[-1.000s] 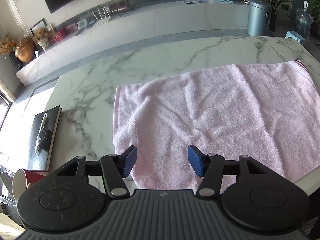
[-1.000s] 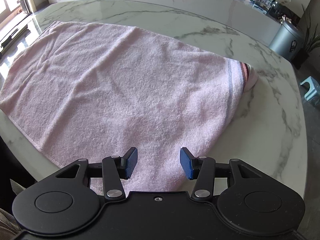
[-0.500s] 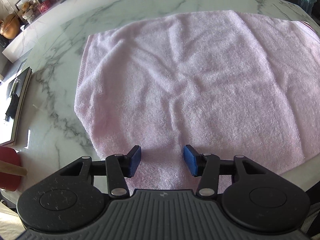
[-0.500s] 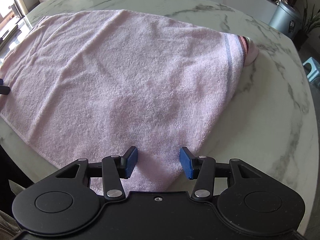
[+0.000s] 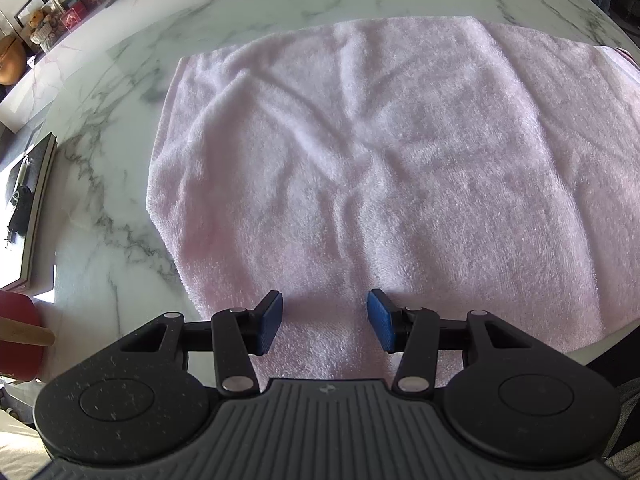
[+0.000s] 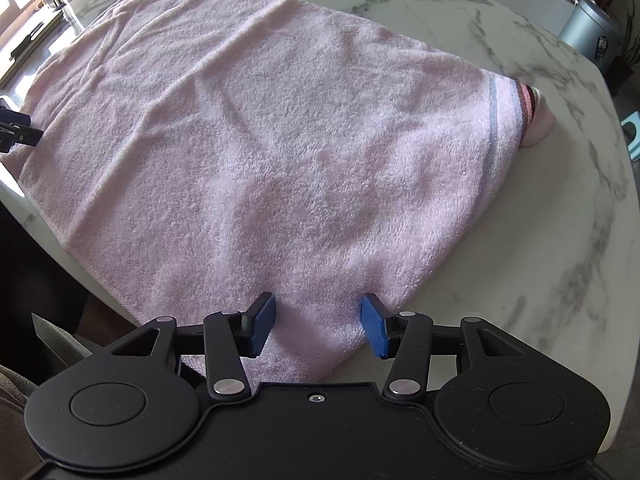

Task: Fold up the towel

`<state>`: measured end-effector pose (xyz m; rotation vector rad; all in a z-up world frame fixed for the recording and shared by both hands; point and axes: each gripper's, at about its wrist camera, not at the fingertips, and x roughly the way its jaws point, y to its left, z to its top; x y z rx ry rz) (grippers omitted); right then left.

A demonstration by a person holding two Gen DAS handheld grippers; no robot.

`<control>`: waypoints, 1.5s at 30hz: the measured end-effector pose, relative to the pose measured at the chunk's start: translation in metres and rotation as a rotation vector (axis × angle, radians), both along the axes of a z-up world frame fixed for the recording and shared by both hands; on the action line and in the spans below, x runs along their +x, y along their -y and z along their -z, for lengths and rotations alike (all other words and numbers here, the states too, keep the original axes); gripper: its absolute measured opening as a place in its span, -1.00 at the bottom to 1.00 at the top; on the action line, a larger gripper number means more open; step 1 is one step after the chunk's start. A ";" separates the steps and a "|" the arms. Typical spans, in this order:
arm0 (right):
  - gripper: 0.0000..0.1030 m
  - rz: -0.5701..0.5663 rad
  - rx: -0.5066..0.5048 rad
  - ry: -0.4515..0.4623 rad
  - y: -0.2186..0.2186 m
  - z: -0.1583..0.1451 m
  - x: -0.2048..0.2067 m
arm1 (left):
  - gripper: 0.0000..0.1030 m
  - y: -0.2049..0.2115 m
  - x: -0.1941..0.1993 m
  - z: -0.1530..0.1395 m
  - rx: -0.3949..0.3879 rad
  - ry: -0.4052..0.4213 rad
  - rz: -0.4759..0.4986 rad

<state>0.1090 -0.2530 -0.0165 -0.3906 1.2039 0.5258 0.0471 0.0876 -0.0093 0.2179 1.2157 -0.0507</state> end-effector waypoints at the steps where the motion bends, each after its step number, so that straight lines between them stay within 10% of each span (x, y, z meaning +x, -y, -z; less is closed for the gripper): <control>1: -0.08 0.001 0.002 -0.003 0.000 -0.001 0.002 | -0.10 0.000 -0.001 0.000 0.000 -0.002 0.003; 39: -0.08 -0.129 0.043 -0.001 -0.030 -0.003 0.039 | -0.16 0.024 0.016 -0.006 0.024 0.029 0.059; 45: -0.08 -0.118 0.028 0.014 -0.026 -0.005 0.039 | -0.02 0.037 0.017 -0.032 -0.131 0.006 -0.001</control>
